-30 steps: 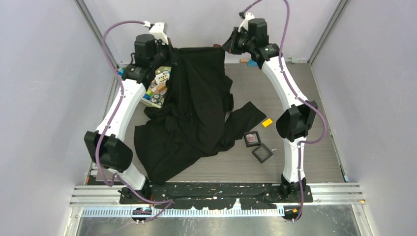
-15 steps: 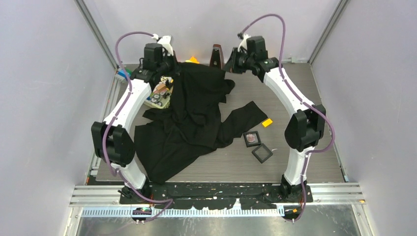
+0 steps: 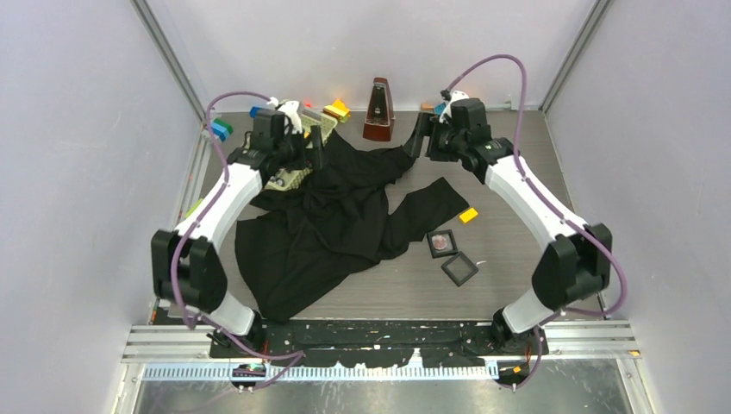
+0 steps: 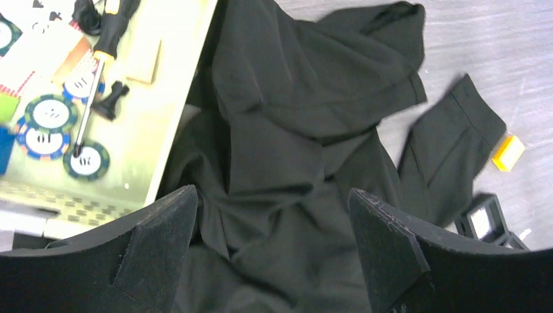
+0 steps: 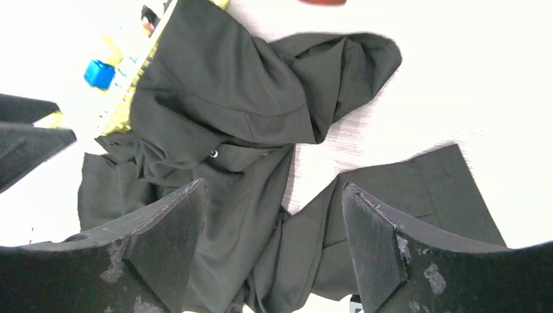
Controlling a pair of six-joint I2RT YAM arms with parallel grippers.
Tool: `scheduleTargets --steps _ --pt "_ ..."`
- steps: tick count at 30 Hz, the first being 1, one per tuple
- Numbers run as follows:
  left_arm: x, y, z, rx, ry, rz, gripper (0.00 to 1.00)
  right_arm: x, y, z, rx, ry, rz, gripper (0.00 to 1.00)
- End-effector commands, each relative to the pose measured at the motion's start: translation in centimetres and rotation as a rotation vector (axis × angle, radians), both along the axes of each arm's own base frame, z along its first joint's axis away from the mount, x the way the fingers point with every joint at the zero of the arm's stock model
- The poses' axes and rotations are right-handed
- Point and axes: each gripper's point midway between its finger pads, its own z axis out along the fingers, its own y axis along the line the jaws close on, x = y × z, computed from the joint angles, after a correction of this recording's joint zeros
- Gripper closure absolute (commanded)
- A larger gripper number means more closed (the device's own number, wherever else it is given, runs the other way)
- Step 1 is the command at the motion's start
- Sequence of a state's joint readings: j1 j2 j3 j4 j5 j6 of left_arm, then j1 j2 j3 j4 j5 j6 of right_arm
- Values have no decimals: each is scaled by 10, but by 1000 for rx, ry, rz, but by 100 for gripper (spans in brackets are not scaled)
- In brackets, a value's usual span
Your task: Remove the brooch from the garment
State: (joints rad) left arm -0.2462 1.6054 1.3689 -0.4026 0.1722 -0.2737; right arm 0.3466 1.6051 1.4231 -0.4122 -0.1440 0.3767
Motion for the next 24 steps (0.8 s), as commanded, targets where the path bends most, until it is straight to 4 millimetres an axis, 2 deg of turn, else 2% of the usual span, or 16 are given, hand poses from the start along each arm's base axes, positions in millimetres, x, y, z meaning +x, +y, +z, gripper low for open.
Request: scheduleTargets --steps 1,4,5,6,7,8,9,10,11,15,19,20,21,22,23,24 --pt "-33 4 55 -71 -138 -5 12 -7 -12 48 60 -162 -65 18" --pt "-68 7 42 -76 -89 1 13 -26 -20 29 70 -111 -92 19" --pt "-79 12 35 -74 -77 24 12 -30 -28 35 64 -131 -124 19" --pt "-88 19 31 -69 -83 46 11 -36 -33 20 46 -109 -143 19" --pt "-97 25 27 -57 -105 62 9 -38 -44 29 36 -158 -191 19" --pt "-104 33 22 -28 -131 73 5 -45 -51 12 6 -146 -205 18" --pt "-109 41 22 -3 -175 83 2 -47 -60 24 6 -209 -237 18" --pt "-111 50 18 25 -209 117 1 -53 -66 7 -28 -206 -240 18" --pt "-114 56 17 30 -238 142 0 -53 -74 20 -30 -288 -265 18" --pt "-118 80 2 54 -300 267 0 -65 -108 7 -92 -390 -385 16" --pt "-115 105 -27 136 -353 377 0 -74 -148 -23 -273 -389 -507 14" --pt "-114 114 -36 170 -363 410 0 -71 -153 -20 -269 -426 -539 14" --pt "-114 123 -45 210 -372 439 0 -75 -165 -38 -305 -415 -577 14" --pt "-113 131 -51 245 -384 470 0 -71 -168 -31 -279 -470 -604 15" --pt "-113 139 -58 278 -390 496 0 -76 -177 -49 -307 -459 -621 14" --pt "-110 143 -62 302 -404 507 0 -73 -179 -45 -285 -503 -637 14"
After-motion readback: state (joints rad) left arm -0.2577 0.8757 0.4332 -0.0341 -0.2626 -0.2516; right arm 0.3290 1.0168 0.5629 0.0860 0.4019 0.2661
